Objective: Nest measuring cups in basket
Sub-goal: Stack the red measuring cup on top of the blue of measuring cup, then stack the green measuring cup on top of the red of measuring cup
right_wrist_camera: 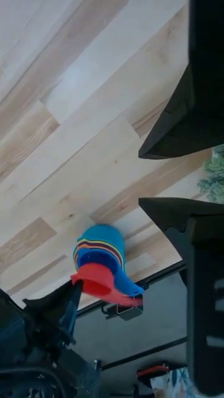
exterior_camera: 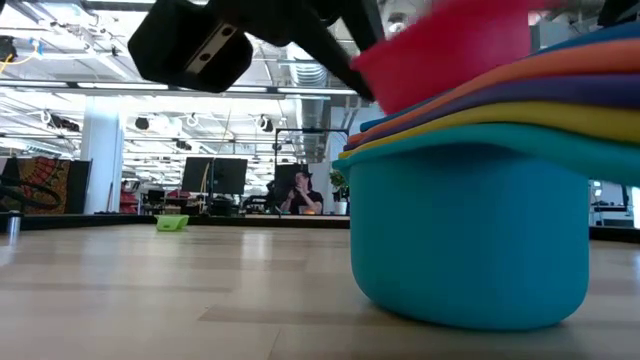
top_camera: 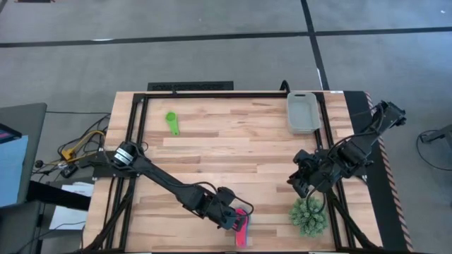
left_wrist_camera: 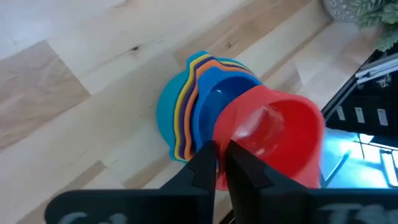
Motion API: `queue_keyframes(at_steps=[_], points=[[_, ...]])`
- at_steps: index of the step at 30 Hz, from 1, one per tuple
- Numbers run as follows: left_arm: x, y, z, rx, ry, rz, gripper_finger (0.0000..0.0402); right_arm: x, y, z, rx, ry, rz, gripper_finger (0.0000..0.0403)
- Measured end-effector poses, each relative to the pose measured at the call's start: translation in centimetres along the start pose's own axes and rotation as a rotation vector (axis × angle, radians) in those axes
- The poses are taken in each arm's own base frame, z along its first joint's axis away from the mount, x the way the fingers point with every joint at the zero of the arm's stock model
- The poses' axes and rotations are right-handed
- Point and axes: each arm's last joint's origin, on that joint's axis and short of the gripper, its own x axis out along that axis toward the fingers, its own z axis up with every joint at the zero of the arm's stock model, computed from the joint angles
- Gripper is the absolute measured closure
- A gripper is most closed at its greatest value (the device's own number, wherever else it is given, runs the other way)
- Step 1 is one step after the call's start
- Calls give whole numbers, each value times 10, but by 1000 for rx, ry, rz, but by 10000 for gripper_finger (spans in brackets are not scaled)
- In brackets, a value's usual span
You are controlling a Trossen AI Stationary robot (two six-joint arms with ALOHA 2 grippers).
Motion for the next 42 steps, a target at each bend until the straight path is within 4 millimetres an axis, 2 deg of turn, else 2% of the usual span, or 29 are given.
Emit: queue_keyframes(at_steps=[11,14,17,22,31,37,42], points=[[0,4,3,-1,7,40,318,0,0,0,-10,14,0,226],[-9,5,10,4,-30,69,312,0,0,-1,-14,8,-1,221],[-24,8,26,29,-56,115,311,0,0,-1,-17,2,-1,220],[-48,22,65,117,-65,253,311,-1,0,-2,-14,-2,-1,222],[-75,65,160,225,-25,480,329,2,-6,5,9,-19,-59,214],[-79,110,224,228,7,553,341,6,-15,19,53,-42,-130,216],[-81,160,255,140,15,601,343,9,-24,34,79,-70,-182,218]])
